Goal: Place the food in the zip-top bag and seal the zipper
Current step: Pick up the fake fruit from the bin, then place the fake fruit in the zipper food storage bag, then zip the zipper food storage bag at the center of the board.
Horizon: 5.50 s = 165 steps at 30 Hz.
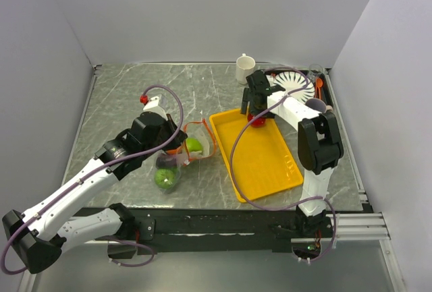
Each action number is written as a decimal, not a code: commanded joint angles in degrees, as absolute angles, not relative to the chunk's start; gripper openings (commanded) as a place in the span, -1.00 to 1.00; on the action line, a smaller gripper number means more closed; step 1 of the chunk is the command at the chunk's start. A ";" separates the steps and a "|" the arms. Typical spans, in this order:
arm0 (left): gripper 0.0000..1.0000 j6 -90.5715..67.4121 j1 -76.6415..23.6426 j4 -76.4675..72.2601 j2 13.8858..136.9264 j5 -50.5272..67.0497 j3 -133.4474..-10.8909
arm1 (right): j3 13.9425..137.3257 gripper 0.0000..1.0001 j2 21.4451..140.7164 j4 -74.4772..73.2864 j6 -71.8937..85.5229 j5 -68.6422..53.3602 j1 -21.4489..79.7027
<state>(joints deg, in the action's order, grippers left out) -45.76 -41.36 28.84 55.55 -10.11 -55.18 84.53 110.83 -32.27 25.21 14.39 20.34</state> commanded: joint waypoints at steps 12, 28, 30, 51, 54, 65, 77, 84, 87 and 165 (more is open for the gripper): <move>-0.99 -44.74 -41.22 26.46 56.25 -8.35 -56.25 | 83.23 0.78 112.24 -31.99 25.05 12.66 19.78; -0.99 -44.47 -41.13 26.54 55.99 -8.52 -55.90 | 84.02 0.82 112.50 -31.37 24.43 12.92 19.69; -0.99 -44.47 -41.22 26.54 55.99 -8.61 -55.90 | 85.16 0.87 113.29 -31.73 24.17 13.01 19.69; -0.99 -44.21 -41.13 26.81 56.51 -8.53 -56.34 | 88.07 0.76 115.22 -31.46 23.73 13.10 19.16; -0.99 -43.95 -41.13 26.98 56.78 -8.52 -56.69 | 86.14 0.45 114.26 -29.98 24.17 12.57 19.16; -0.99 -43.95 -41.13 26.54 56.69 -8.52 -56.16 | 76.31 -0.30 101.97 -26.28 25.57 4.93 19.95; -0.99 -43.86 -41.13 25.22 57.48 -7.74 -56.07 | 64.26 -0.25 77.71 -21.28 32.07 -7.82 33.12; -0.99 -44.03 -41.04 23.91 56.25 -6.51 -54.58 | 61.70 -0.22 71.72 -17.58 36.21 -8.70 39.20; -0.99 -44.03 -41.13 24.43 57.04 -6.50 -54.93 | 60.82 -0.21 71.98 -15.39 37.44 -9.84 40.43; -0.99 -39.11 -37.18 32.17 55.90 -9.67 -67.68 | 87.80 -1.00 89.91 -26.10 32.69 -5.98 47.73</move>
<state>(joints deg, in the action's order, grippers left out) -39.64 -37.52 34.89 58.28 -12.51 -69.12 85.47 88.53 -24.49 33.76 -5.63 47.48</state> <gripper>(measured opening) 0.021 0.010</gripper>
